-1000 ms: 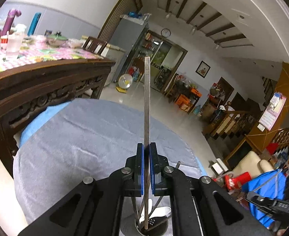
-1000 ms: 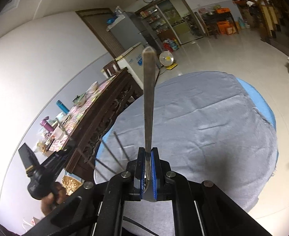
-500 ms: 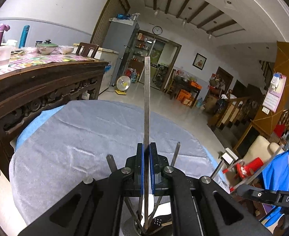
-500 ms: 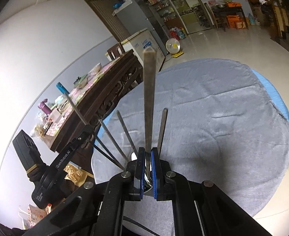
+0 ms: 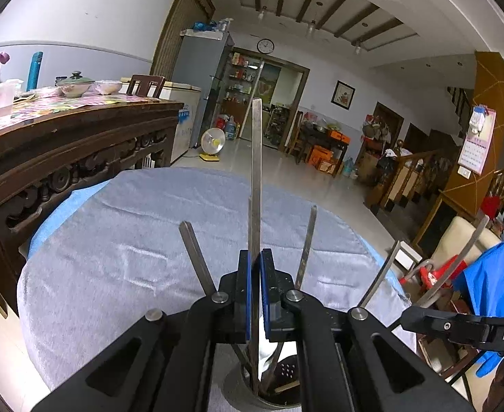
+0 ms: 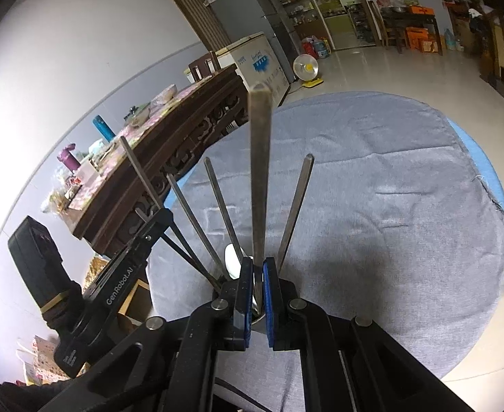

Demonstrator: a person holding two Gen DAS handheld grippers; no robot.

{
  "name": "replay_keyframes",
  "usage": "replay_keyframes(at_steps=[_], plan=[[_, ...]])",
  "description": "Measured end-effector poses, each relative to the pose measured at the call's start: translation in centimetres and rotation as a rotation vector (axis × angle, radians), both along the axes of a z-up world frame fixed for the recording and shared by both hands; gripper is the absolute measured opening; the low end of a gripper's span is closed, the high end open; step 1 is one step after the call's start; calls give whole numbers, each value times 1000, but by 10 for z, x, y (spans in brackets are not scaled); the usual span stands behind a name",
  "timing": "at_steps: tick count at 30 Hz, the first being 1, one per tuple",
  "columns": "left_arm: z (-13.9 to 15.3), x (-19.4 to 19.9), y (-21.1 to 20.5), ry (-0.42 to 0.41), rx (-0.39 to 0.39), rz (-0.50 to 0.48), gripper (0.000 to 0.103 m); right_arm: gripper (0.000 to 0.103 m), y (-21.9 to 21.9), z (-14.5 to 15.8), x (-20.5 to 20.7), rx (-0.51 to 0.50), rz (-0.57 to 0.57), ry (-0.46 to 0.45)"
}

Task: Organize utensils
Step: 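Lower both chopsticks into the black holder among the other utensils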

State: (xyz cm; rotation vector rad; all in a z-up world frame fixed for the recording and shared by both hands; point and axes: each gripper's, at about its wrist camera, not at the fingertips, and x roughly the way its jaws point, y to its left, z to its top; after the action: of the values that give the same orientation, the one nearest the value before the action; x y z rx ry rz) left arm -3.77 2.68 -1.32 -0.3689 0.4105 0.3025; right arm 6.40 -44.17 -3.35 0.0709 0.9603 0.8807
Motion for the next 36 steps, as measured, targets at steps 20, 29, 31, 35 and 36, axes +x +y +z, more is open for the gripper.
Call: replay_keyframes(at_steps=[20, 29, 31, 35, 36], plan=[[-11, -2, -19, 46, 25, -58, 5, 7, 25, -27, 3, -61, 39, 35], [-15, -3, -23, 59, 13, -69, 5, 7, 32, -35, 5, -78, 48, 50], [-14, -3, -22, 62, 11, -70, 5, 7, 33, -36, 6, -79, 48, 55], [-15, -4, -21, 62, 7, -70, 5, 7, 33, -39, 6, -79, 46, 60], [-15, -4, -20, 62, 5, -70, 5, 7, 33, -39, 7, -79, 45, 61]])
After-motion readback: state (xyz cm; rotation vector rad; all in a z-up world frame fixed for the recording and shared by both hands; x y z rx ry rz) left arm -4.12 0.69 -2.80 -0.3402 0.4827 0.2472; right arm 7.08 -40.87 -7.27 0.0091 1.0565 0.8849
